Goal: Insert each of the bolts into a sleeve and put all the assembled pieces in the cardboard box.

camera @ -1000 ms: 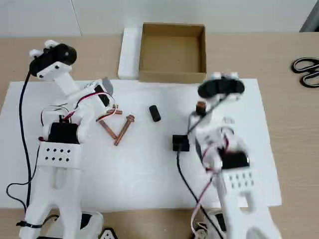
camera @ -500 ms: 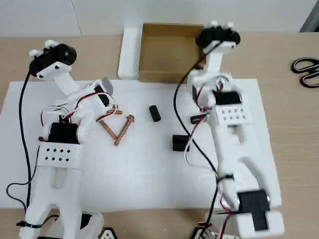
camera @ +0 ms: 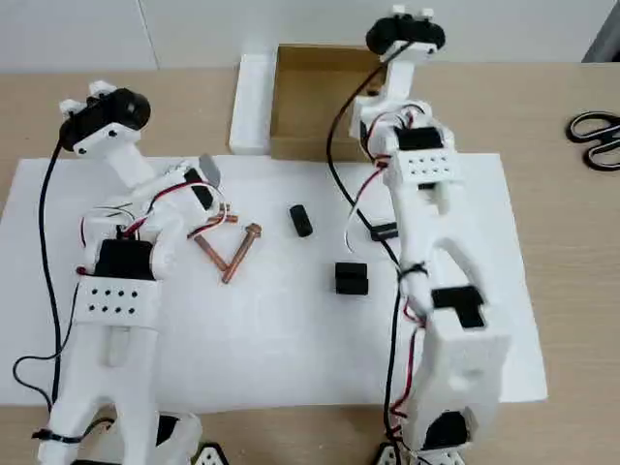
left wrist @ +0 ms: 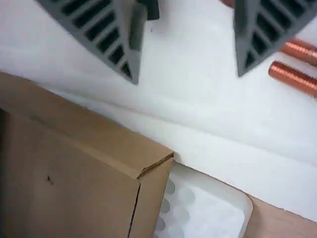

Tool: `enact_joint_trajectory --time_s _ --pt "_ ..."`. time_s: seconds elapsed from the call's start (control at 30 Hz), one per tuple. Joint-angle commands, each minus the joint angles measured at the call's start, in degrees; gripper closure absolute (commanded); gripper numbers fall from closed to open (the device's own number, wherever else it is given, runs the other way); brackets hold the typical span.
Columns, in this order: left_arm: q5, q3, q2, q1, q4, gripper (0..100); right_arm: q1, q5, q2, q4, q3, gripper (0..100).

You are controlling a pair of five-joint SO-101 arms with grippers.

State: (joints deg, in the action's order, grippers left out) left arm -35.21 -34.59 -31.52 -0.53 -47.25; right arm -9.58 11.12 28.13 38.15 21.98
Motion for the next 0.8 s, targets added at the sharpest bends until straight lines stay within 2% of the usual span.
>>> enact_joint_trajectory --time_s 0.0,0.4,0.6,0.77 --pt "-0.44 0.04 -0.53 -0.26 0.09 88 0.66 0.35 4.79 -1.80 12.31 99.4" --pt "-0.35 0.04 -0.53 -0.26 0.09 88 0.66 -0.88 28.70 -1.27 39.47 98.6" --pt "-0.26 0.04 -0.53 -0.26 0.09 88 0.48 -0.88 32.31 1.89 45.10 83.1" --pt "-0.26 0.04 -0.44 -0.26 0.09 88 0.57 -0.88 32.40 3.21 46.33 85.4"
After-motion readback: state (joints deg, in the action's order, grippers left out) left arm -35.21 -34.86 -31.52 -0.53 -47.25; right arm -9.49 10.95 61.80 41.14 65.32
